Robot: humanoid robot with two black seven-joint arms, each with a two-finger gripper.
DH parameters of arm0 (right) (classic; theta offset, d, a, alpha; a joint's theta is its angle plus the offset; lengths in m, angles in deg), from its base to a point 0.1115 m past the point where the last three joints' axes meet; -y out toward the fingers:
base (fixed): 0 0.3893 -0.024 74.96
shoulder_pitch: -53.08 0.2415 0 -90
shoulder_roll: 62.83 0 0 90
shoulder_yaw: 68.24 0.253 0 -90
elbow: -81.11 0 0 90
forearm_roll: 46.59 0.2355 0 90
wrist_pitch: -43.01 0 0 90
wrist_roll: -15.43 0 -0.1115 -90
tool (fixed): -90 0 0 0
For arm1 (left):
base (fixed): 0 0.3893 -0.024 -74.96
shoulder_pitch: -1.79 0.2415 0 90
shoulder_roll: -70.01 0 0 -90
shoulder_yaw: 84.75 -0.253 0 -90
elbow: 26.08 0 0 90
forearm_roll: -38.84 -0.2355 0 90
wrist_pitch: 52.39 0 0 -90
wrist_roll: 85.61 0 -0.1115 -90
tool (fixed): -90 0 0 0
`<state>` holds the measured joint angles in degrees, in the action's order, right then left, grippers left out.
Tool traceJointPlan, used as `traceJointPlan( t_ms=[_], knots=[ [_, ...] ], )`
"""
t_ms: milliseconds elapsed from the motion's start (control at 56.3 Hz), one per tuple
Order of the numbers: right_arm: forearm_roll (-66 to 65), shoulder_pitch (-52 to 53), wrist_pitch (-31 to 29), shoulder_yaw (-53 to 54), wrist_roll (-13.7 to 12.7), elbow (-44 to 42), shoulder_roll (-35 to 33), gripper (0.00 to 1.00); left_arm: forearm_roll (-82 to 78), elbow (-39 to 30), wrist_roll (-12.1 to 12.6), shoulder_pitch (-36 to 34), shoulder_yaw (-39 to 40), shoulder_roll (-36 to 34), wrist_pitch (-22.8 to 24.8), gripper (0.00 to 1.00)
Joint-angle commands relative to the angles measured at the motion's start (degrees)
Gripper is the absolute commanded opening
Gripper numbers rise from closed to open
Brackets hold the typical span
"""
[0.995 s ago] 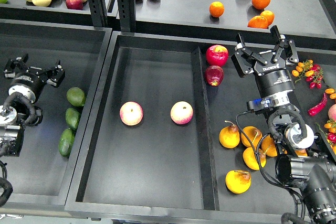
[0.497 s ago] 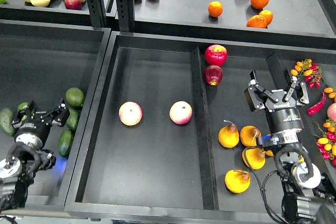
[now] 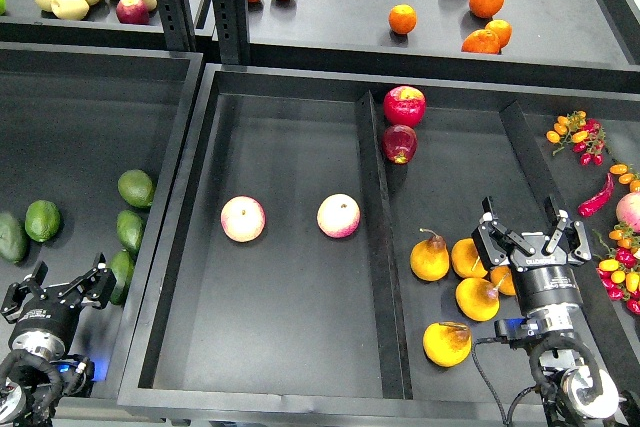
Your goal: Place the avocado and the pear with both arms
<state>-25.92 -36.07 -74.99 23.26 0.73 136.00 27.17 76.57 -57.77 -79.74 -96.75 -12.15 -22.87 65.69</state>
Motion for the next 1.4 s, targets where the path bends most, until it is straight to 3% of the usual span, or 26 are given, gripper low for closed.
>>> traceJointPlan(
  t_ms=[0,888,1154,1385],
  knots=[
    [-0.01,-0.93,0.00,0.43,0.03,-0.75,0.00,1.00,-0.03,0.05,0.27,1.86,0.00,0.94,-0.08,0.99],
    [0.08,-0.76,0.00,0.25,-0.06,-1.46,0.00,1.00,-3.02,-1.44,0.89,-0.42,-0.18,1.65,-0.08,0.99],
    [0.08,-0.49,0.00,0.08,-0.06,-1.46,0.00,1.00,-3.46,-7.76,1.07,-2.00,-0.09,1.12,-0.08,0.99],
    [0.16,-0.49,0.00,0.08,-0.06,-1.46,0.00,1.00,-3.46,-8.82,1.15,-1.91,-0.09,-0.02,-0.08,0.99]
  ],
)
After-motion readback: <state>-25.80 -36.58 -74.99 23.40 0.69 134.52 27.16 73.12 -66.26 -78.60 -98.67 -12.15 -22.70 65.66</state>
